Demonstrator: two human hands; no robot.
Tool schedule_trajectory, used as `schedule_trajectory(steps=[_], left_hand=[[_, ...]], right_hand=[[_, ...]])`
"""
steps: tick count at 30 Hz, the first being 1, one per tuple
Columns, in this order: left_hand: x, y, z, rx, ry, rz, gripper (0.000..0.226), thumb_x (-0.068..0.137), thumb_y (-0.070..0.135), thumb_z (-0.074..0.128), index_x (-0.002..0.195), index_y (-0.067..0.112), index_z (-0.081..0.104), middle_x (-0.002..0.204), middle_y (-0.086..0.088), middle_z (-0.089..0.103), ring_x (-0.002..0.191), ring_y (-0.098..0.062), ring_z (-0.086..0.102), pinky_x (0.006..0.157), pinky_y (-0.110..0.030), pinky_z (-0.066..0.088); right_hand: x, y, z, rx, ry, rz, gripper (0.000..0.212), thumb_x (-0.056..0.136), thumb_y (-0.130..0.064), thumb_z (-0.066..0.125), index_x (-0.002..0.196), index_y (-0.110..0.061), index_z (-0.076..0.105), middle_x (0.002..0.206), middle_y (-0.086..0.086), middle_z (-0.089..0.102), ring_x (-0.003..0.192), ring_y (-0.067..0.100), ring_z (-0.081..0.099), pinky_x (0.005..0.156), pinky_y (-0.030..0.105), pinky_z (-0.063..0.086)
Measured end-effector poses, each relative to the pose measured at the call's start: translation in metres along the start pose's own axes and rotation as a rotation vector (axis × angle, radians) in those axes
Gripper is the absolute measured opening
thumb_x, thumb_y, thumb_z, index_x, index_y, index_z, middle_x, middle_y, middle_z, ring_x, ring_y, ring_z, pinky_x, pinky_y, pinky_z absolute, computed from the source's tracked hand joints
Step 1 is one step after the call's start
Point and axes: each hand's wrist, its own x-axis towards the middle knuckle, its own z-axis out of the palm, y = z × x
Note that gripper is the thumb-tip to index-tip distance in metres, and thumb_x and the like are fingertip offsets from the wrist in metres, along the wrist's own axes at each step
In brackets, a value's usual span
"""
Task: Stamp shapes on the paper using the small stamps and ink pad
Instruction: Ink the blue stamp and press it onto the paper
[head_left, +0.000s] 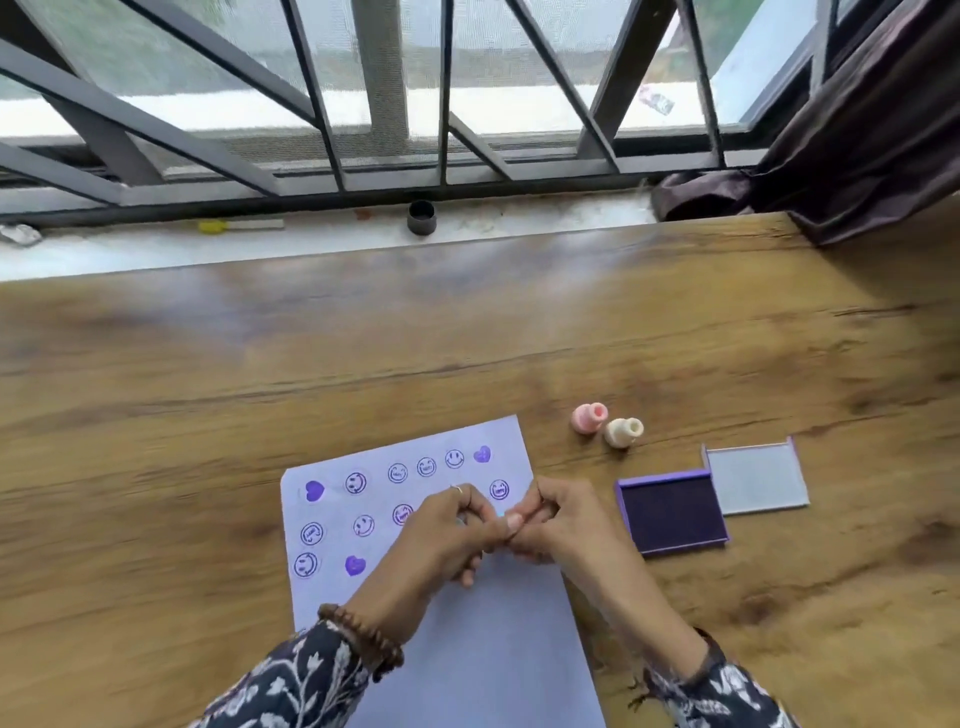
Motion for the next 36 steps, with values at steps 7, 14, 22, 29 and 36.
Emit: schedule_trajectory(steps=[7, 14, 22, 29, 36], left_hand=[[-0.005, 0.011, -0.004, 0.05, -0.052, 0.004, 0.025, 0.076, 0.02, 0.073, 0.064, 0.016, 0.052, 0.05, 0.003, 0.054, 0.04, -0.004, 0.043, 0.038, -0.013, 0.034], [-0.018, -0.004, 0.006, -0.265, 0.254, 0.204, 0.015, 0.089, 0.021, 0.056, 0.075, 0.014, 0.054, 0.048, 0.003, 0.049, 0.034, -0.006, 0.038, 0.035, -0.015, 0.029], [-0.033, 0.007, 0.007, -0.744, 0.124, 0.134, 0.027, 0.088, 0.003, 0.025, 0.099, 0.008, 0.05, 0.067, -0.015, 0.074, 0.039, -0.011, 0.043, 0.038, -0.017, 0.037], [-0.054, 0.016, 0.007, -1.12, -0.109, 0.098, 0.022, 0.096, 0.006, 0.032, 0.11, 0.002, 0.049, 0.087, -0.026, 0.072, 0.09, -0.03, 0.065, 0.061, -0.026, 0.06], [-0.064, 0.023, 0.017, -1.043, -0.136, 0.121, 0.031, 0.093, 0.0, 0.031, 0.119, 0.003, 0.047, 0.117, -0.03, 0.058, 0.107, -0.037, 0.06, 0.08, -0.036, 0.055]], right_hand=[[-0.003, -0.006, -0.005, -0.003, -0.042, -0.009, 0.02, 0.063, 0.004, 0.064, 0.057, -0.015, 0.06, 0.065, 0.014, 0.061, 0.062, 0.024, 0.06, 0.078, 0.052, 0.055], [-0.018, -0.008, -0.009, 0.235, -0.054, -0.065, 0.016, 0.072, 0.001, 0.074, 0.077, -0.003, 0.06, 0.075, 0.015, 0.065, 0.069, 0.02, 0.065, 0.066, 0.025, 0.056], [-0.042, -0.011, -0.036, 0.629, -0.007, -0.028, 0.009, 0.077, -0.006, 0.069, 0.085, -0.003, 0.066, 0.072, 0.003, 0.074, 0.062, 0.007, 0.069, 0.059, 0.014, 0.056], [-0.071, -0.019, -0.015, 0.525, 0.003, -0.248, 0.011, 0.076, -0.009, 0.071, 0.086, -0.01, 0.074, 0.078, 0.001, 0.076, 0.073, 0.011, 0.07, 0.063, 0.014, 0.054], [-0.086, -0.031, 0.002, 0.131, 0.088, -0.408, 0.024, 0.072, -0.019, 0.075, 0.07, -0.043, 0.073, 0.075, -0.015, 0.075, 0.073, 0.007, 0.07, 0.072, 0.026, 0.058]])
